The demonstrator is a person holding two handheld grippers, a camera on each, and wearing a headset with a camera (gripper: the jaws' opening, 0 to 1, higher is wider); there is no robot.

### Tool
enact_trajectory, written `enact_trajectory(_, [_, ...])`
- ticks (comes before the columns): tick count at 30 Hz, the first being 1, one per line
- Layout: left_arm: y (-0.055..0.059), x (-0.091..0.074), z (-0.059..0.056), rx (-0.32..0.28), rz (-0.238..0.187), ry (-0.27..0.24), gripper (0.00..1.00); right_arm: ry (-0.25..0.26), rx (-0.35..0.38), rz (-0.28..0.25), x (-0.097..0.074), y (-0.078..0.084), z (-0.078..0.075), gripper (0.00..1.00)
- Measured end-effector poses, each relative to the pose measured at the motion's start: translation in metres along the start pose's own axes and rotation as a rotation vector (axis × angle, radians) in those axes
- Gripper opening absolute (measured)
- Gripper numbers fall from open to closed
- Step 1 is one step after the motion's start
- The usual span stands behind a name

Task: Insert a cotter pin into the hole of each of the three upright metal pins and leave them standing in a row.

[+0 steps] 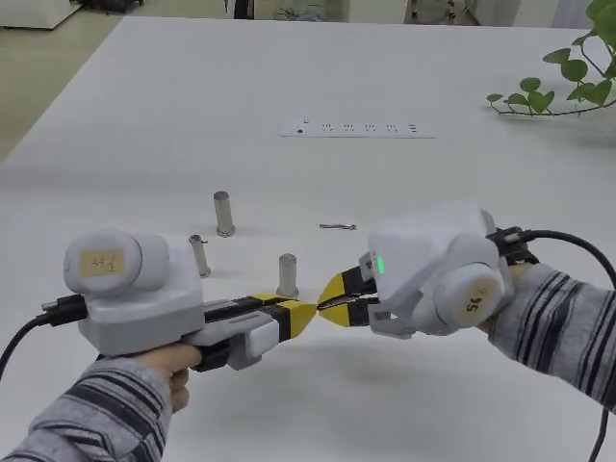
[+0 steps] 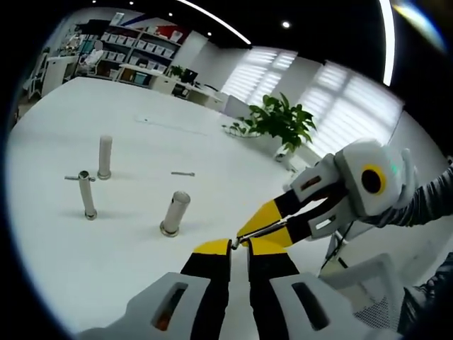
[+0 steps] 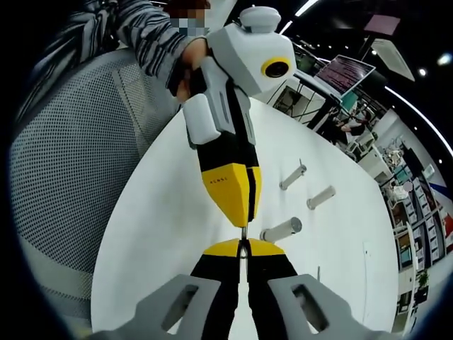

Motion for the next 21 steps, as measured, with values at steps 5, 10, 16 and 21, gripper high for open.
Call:
enact_trajectory(5, [0.0011,-0.0005,0.0009,-0.014,0.001,-0.007,0.0,-0.002,0.0,-0.002,0.0001,-0.001,-0.0002,0.0])
enact_trajectory(10, [0.0019,-0.001,0.0004,-0.007,0.002,0.0,0.0,-0.005,0.002,-0.002,0.0007,-0.0009,-0.0003,0.0])
enact_trajectory(16, [0.0009,-0.0027,-0.0014,0.101,0.02,0.04,0.0,-0.014,0.03,-0.004,0.0006,-0.001,-0.0003,0.0])
enact_trajectory(21, [-0.0015,-0.0045,-0.0044,0.183,0.012,0.11,0.0,-0.018,0.048,0.013,-0.0014,0.0026,-0.0013,0.01])
Point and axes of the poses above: the centre of the closed fingertips' face, and the gripper's own axes: x roughly forward along the fingers, z roughly to its left, y roughly out of its underside, the point moved 10 cm from there along -x, roughly backward along the fingers, and after that the axes turned 12 degrees about -z, right-handed, at the moved point
